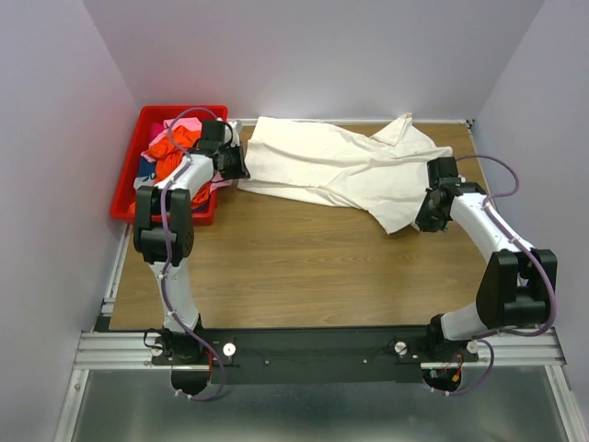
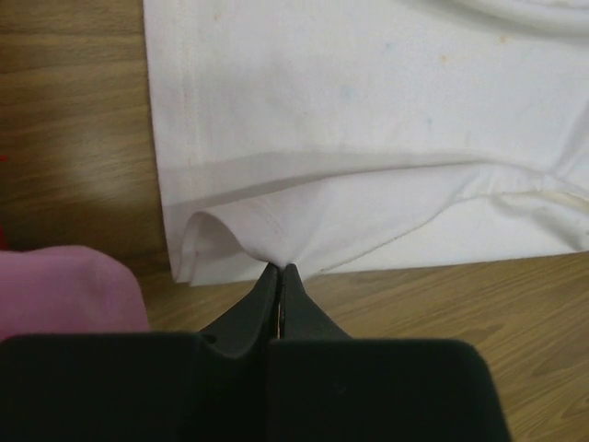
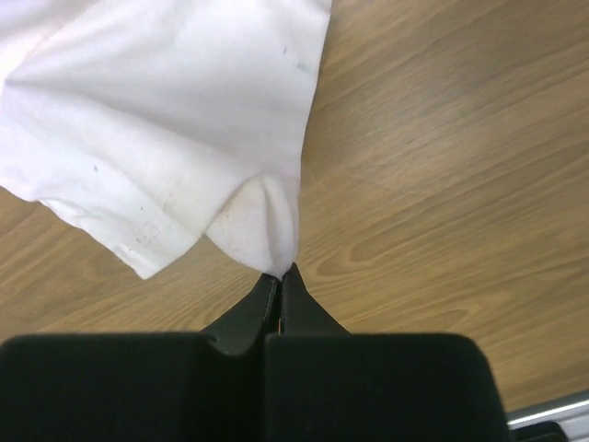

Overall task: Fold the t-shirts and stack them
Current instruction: Fold the tshirt

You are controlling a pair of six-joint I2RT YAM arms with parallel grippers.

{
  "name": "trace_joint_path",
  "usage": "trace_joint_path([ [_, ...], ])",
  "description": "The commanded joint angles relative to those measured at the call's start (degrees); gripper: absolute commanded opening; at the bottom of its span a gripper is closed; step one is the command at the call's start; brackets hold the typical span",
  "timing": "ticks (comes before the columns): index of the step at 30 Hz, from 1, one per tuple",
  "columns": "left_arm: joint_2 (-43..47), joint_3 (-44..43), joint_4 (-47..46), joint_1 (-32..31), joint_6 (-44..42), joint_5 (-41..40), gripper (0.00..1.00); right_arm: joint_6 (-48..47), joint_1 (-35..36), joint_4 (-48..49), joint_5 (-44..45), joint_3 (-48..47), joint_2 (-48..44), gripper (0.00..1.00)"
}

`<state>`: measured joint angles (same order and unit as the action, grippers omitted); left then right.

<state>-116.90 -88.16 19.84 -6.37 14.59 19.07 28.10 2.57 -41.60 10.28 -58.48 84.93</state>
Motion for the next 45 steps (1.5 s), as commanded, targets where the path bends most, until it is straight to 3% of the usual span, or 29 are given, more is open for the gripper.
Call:
trace_joint_path([
  [1, 6.15, 3.16, 1.17, 1.01, -0.44, -2.46, 0.00, -3.13, 0.24, -8.30, 8.42, -4.44, -2.66, 0.00],
  [18, 22.32, 18.81, 2.57, 1.01, 2.90, -2.63, 0.00, -2.00, 0.24, -25.10, 15.38, -17.89, -14.43, 0.00],
  [31, 38.93, 30.49, 6.36, 1.01, 5.36, -2.73, 0.00, 1.17, 0.25, -34.51, 13.27, -18.96, -22.43, 0.00],
  [36, 39.91, 32.79, 4.25, 1.01, 6.33, -1.67, 0.00, 1.08, 0.25, -30.65, 11.34, -15.79, -22.53, 0.00],
  [45, 28.67, 23.83, 1.87, 1.01, 5.63, 0.27, 0.00, 0.03, 0.24, -18.26, 11.25, -10.69, -14.79, 0.00],
])
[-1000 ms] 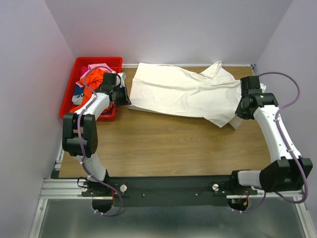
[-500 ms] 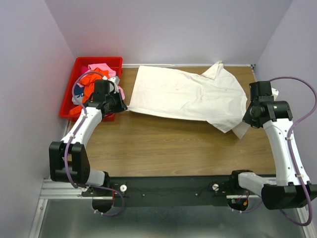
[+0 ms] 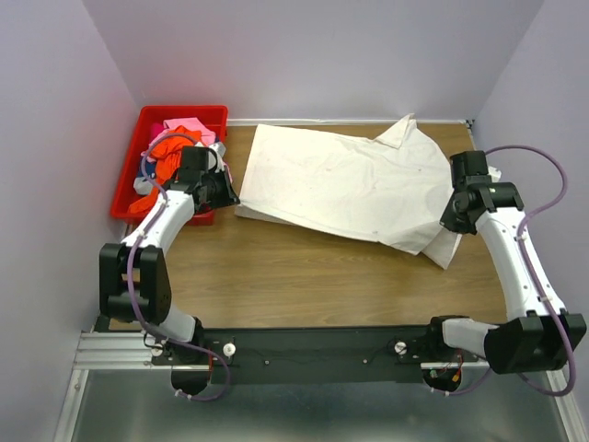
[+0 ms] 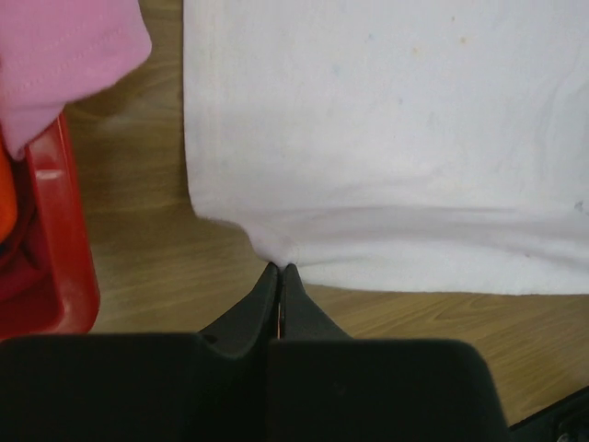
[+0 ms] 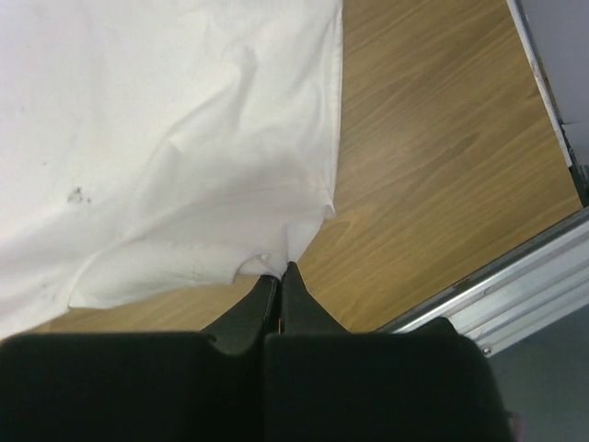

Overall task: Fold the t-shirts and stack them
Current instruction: Fold the tshirt

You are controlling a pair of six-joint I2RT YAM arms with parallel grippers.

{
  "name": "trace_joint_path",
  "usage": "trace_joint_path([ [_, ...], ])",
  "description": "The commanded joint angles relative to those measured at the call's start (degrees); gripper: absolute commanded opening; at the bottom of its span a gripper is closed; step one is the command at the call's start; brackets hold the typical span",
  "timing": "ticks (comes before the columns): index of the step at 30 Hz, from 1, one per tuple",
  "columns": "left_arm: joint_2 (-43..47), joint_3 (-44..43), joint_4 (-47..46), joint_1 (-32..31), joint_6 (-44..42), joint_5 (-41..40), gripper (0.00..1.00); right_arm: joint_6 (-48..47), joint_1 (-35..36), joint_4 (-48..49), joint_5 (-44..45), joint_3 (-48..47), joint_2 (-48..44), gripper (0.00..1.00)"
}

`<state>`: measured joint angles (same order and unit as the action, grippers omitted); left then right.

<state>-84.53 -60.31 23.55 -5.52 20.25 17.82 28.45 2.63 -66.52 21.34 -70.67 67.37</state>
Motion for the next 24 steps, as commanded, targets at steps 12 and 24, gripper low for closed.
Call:
trace_joint_path([
  [12, -17.77, -17.20, -0.44, 0.42, -0.92, 0.72, 0.00, -6.21, 0.00, 14.66, 3.53, -7.19, 22.09, 0.00],
  [24, -25.06, -23.53, 0.44, 0.95, -1.18, 1.16, 0.00, -12.71, -1.14, 15.02, 6.60, -24.59, 39.83, 0.00],
])
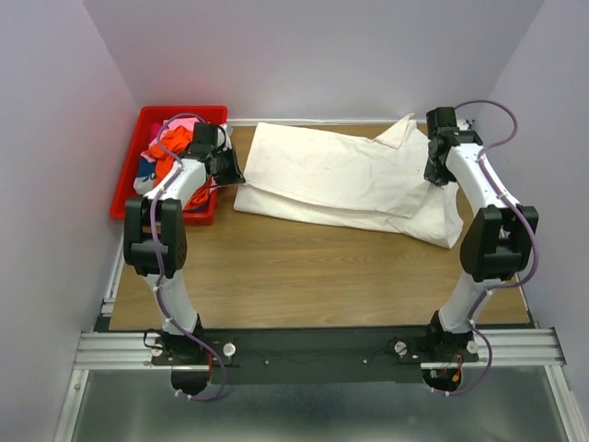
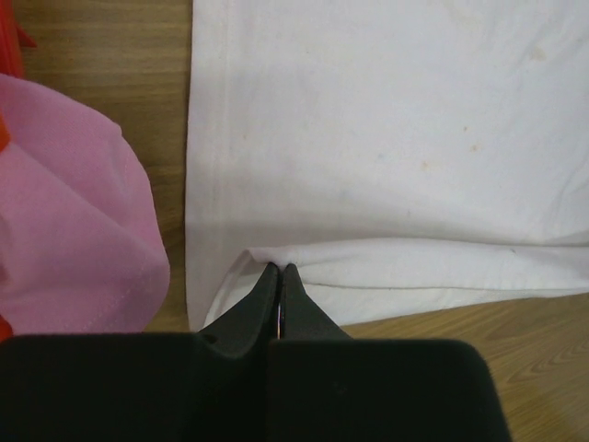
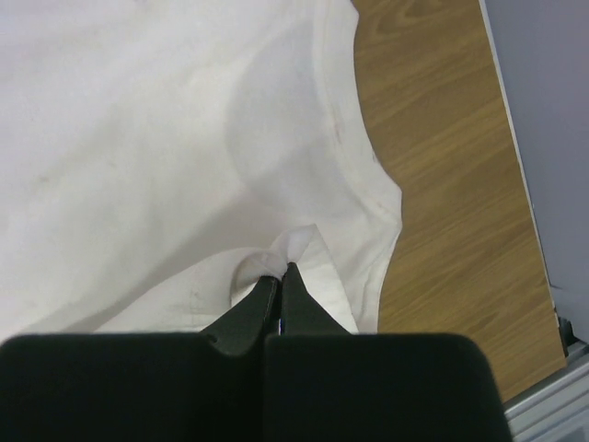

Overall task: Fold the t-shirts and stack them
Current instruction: Fold the tshirt

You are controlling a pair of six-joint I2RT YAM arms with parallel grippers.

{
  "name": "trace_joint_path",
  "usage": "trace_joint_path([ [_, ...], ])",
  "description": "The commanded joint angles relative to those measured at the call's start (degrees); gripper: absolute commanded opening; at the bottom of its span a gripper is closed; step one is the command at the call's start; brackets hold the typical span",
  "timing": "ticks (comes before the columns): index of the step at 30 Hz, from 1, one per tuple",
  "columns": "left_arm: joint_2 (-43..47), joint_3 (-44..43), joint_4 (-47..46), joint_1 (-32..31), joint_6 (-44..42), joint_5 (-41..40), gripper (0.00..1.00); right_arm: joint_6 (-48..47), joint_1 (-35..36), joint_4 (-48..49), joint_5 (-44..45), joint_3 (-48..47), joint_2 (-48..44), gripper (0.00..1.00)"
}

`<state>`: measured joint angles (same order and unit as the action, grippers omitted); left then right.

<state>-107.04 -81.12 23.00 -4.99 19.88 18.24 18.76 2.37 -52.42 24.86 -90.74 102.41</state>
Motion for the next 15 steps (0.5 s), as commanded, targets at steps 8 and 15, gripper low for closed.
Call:
trace_joint_path([
  [8, -6.24, -7.20, 1.25, 1.04, 0.07, 1.18, 0.00, -5.84, -1.76, 0.83, 4.05, -13.58, 11.75, 0.00],
  [15, -8.88, -9.93, 1.69, 1.04, 0.25, 2.24, 0.00, -7.60, -2.11, 0.74, 4.32, -18.59, 15.36, 0.00],
])
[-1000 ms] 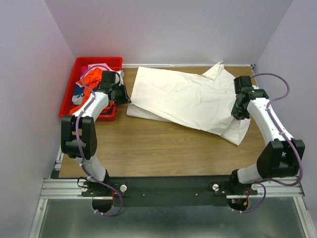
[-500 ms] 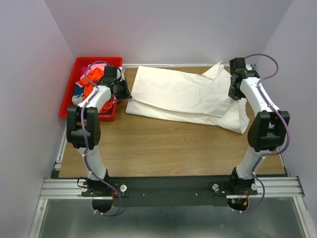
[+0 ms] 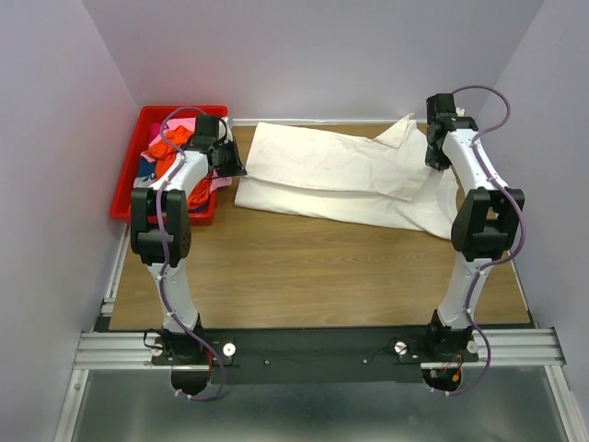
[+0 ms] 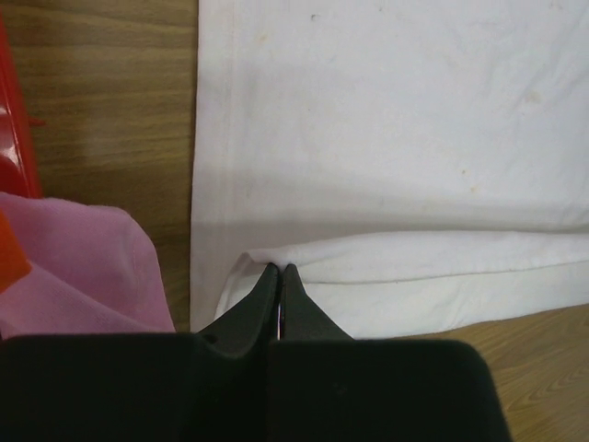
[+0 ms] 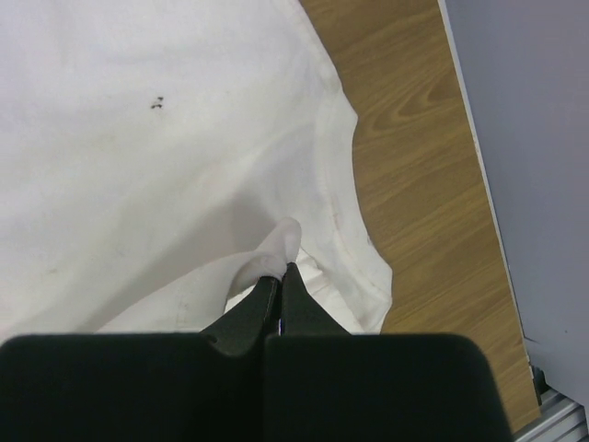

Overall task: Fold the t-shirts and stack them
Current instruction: Fold the tshirt

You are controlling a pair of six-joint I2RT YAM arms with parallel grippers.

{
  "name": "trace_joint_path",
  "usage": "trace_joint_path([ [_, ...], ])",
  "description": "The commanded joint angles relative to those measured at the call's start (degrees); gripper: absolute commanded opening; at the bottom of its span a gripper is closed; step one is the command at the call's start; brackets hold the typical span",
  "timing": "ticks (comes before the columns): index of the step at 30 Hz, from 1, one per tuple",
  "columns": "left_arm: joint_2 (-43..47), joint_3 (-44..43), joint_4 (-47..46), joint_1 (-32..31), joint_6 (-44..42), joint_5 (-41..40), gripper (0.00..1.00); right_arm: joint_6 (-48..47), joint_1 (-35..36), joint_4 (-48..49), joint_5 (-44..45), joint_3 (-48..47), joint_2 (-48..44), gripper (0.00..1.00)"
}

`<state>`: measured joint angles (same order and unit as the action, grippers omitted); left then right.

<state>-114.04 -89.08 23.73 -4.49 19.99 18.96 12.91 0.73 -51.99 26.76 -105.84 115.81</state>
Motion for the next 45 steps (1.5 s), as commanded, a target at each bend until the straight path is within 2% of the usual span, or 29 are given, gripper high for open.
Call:
trace_joint_path([
  [1, -2.15, -2.24, 0.97, 0.54, 0.14, 1.52, 0.00, -1.83, -0.56, 0.39, 2.33, -3.75, 2.31, 0.00],
  [7, -5.05, -5.57, 1.50, 0.71, -0.12, 1.34, 0.00, -2.10, -0.47, 0.39, 1.89, -5.77, 5.30, 0.01],
  [9, -5.84, -6.72, 1.50, 0.71, -0.30, 1.96, 0.20, -2.27, -0.47, 0.31, 1.80, -6.48, 6.09, 0.06],
  [10, -6.11, -7.33, 1.50, 0.71, -0.30, 2.04, 0.29, -2.18, -0.47, 0.39, 1.71, -6.83, 6.53, 0.17],
  [11, -6.63, -8.47, 1.59, 0.71, -0.21, 2.22, 0.46, -2.18, -0.47, 0.39, 1.45, -7.70, 7.23, 0.27],
  [12, -6.72, -9.00, 1.59, 0.71, -0.04, 2.22, 0.52, -2.18, -0.47, 0.39, 0.75, -8.15, 7.59, 0.38],
  [13, -6.90, -9.36, 1.67, 0.71, -0.12, 2.31, 0.57, -2.01, -0.47, 0.39, 0.40, -8.50, 7.68, 0.61],
  [14, -6.81, -9.97, 1.59, 0.71, -0.12, 2.40, 0.61, -1.66, -0.47, 0.39, -0.13, -8.94, 7.76, 0.68],
  [16, -6.64, -10.15, 1.32, 0.62, -0.12, 2.92, 0.63, -0.61, -0.47, 0.39, -2.23, -9.47, 7.42, 0.83],
  [18, -6.29, -9.89, 0.97, 0.54, -0.21, 3.71, 0.63, 0.71, -0.47, 0.40, -5.99, -8.95, 6.28, 0.88],
  [22, -4.88, -7.26, -0.35, -0.43, -0.48, 4.59, 0.63, 2.91, -0.47, 1.80, -15.05, -1.67, 3.38, 0.88],
  [25, -3.47, -3.92, -2.27, -1.39, -0.39, 5.47, 0.63, 4.40, -0.47, 5.48, -23.05, 7.53, 0.22, 0.77],
  [27, -2.42, -1.55, -3.59, -2.44, -0.21, 6.00, 0.63, 5.54, -0.47, 8.11, -26.40, 11.52, -1.37, 0.73],
  [32, -1.71, 1.10, -4.57, -4.38, -0.21, 6.35, 0.63, 6.08, -0.47, 11.64, -29.14, 20.31, -4.53, 0.69],
  [45, -1.71, 3.65, -5.44, -5.35, -0.65, 5.74, 0.63, 5.38, -0.47, 15.16, -28.34, 18.48, -0.24, 0.58],
])
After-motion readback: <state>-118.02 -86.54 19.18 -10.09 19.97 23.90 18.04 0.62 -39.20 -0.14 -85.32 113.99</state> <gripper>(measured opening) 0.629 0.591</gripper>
